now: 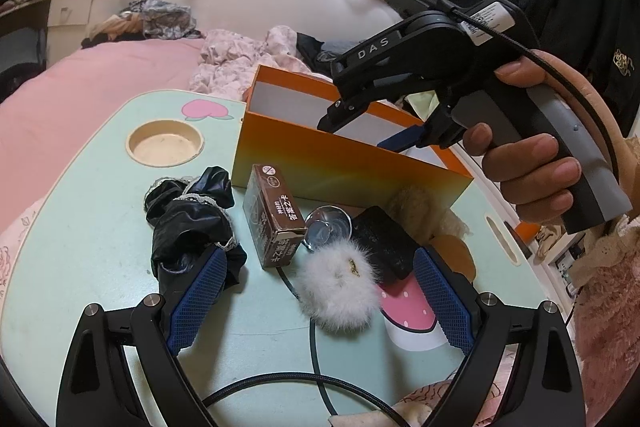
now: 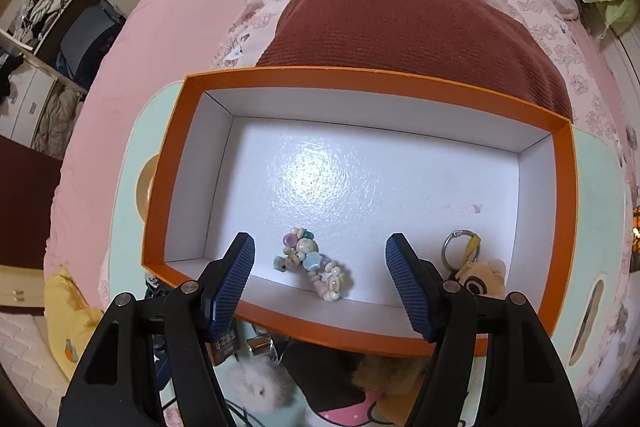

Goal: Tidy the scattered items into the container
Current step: 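Reach right tool into box and grasp the beaded charm string, then lift beaded charm string out of box with right tool, set on table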

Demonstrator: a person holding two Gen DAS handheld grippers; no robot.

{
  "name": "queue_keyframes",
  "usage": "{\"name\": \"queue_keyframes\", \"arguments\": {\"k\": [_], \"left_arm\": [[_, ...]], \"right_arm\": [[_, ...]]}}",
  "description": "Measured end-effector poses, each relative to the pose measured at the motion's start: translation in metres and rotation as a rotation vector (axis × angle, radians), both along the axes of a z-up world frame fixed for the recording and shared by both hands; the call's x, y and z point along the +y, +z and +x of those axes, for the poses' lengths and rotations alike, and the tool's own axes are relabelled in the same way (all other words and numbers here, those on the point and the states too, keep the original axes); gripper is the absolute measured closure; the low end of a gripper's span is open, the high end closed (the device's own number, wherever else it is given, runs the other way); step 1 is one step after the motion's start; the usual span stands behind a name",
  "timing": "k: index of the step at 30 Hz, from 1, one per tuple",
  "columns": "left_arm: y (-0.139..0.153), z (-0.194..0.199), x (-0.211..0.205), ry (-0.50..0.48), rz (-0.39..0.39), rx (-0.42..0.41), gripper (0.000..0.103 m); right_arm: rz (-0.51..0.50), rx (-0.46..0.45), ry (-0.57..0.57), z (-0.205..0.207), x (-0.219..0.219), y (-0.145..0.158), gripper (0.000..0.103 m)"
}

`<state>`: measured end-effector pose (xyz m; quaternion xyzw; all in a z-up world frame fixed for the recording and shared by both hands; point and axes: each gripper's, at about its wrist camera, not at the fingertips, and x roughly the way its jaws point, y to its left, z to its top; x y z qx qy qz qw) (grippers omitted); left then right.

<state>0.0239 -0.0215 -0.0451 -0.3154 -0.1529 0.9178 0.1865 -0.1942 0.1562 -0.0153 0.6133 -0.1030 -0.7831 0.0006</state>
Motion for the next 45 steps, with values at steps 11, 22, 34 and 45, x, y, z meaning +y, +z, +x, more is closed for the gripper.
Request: {"name": "queue_keyframes", "arguments": {"k": [11, 22, 34, 45], "left_arm": [[-0.001, 0.000, 0.000, 0.000, 0.010, 0.002, 0.009], [-0.003, 0.000, 0.010, 0.001, 0.017, 0.000, 0.009], [-0.001, 0.000, 0.011, 0.004, 0.026, -0.002, 0.008], [0.001, -0.004, 0.025, 0.006, 0.029, -0.003, 0.008]], "right_arm": [[-0.099, -0.109, -0.040, -0.011, 0.012, -0.014, 0.034], [-0.143, -0.230, -0.022, -0.016, 0.007, -0.036, 0.034], [-0.080, -0.215, 0.023, -0.005, 0.005, -0.035, 0.080], [-0.142, -0.066, -0.045, 0.002, 0.032, -0.001, 0.088]]}}
